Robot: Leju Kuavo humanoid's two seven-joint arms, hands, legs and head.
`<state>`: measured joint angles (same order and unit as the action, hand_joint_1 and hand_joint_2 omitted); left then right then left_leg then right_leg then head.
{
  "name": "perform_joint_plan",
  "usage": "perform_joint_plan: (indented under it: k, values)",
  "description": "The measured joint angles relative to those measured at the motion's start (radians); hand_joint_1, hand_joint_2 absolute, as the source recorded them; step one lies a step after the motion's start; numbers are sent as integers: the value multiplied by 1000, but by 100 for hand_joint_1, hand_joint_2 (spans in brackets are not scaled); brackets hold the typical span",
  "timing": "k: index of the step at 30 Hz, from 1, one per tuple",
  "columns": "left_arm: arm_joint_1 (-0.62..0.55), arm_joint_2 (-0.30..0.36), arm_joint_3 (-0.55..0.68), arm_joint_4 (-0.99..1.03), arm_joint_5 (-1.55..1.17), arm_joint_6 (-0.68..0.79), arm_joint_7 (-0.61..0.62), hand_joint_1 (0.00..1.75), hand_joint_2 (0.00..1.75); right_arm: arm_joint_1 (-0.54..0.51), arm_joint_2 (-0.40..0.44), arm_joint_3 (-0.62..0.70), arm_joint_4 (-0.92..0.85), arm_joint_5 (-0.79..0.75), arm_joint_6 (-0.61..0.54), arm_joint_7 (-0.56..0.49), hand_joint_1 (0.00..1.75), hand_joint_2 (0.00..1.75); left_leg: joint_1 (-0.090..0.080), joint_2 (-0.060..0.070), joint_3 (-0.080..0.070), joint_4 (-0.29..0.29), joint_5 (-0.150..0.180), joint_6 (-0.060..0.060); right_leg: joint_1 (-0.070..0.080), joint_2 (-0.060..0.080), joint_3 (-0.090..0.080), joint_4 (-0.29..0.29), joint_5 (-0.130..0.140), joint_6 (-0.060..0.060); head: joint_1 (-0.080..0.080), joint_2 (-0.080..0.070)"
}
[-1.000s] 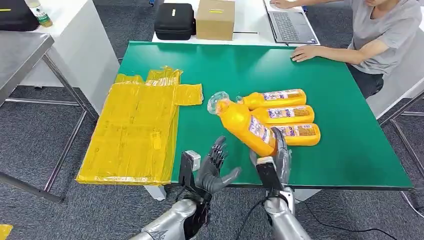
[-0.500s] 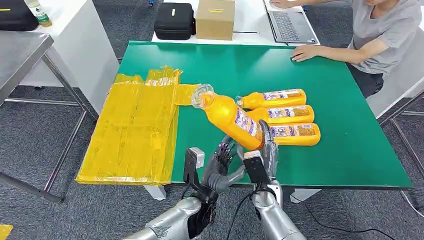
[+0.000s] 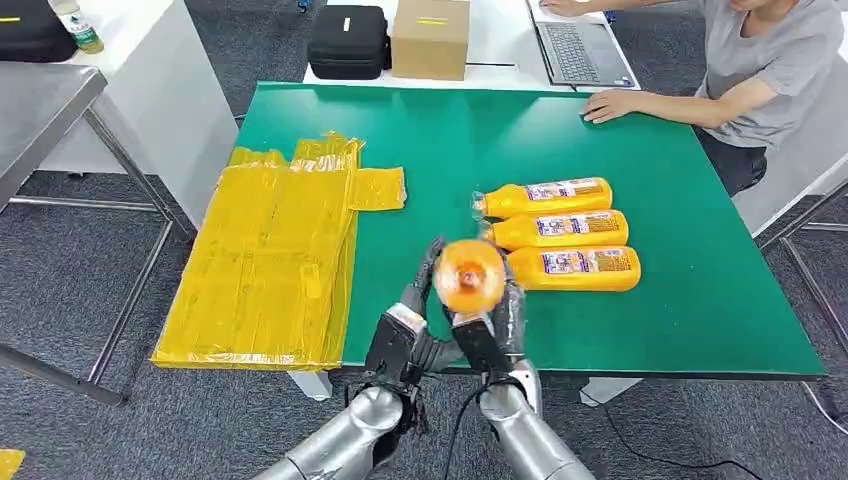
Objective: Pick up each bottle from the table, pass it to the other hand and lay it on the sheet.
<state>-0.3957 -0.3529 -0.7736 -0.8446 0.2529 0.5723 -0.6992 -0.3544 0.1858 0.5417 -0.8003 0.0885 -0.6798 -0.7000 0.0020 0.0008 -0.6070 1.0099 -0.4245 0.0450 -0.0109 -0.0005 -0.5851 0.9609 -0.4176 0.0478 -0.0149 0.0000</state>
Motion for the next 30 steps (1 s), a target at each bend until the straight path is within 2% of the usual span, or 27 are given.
perform_joint_plan:
  k: [3,12,22,28,29,30]
  values:
    - [-2,0,50,-27,9,18,-2,0,175,5,2,21,3,1,-1,-1,175,175,0,-1,0,0,0,0,0,-1,0,0,0,0,0,0]
    - [-21,-4,154,-44,74,-49,-3,0,175,29,-4,31,5,-28,34,0,175,175,0,-2,-1,0,1,1,0,-1,0,0,0,0,0,0]
    - [-25,-7,173,-45,82,-57,-3,0,175,34,-4,30,5,-31,55,0,175,175,0,-2,-2,0,1,1,0,-2,-1,0,0,0,0,0]
    - [-25,-11,170,-54,111,-75,-3,0,175,30,-2,37,7,7,10,0,175,175,0,-2,-2,0,1,1,0,-2,-1,0,0,0,0,0]
    - [-25,-12,167,-53,133,-86,-3,10,175,28,-2,39,9,27,-3,0,175,175,0,-2,-2,0,1,1,0,-2,-1,0,0,0,0,0]
    - [-25,-12,160,-52,160,-98,-3,164,175,27,-2,37,11,65,-9,0,175,175,0,-2,-2,0,1,1,0,-2,-1,0,0,0,0,0]
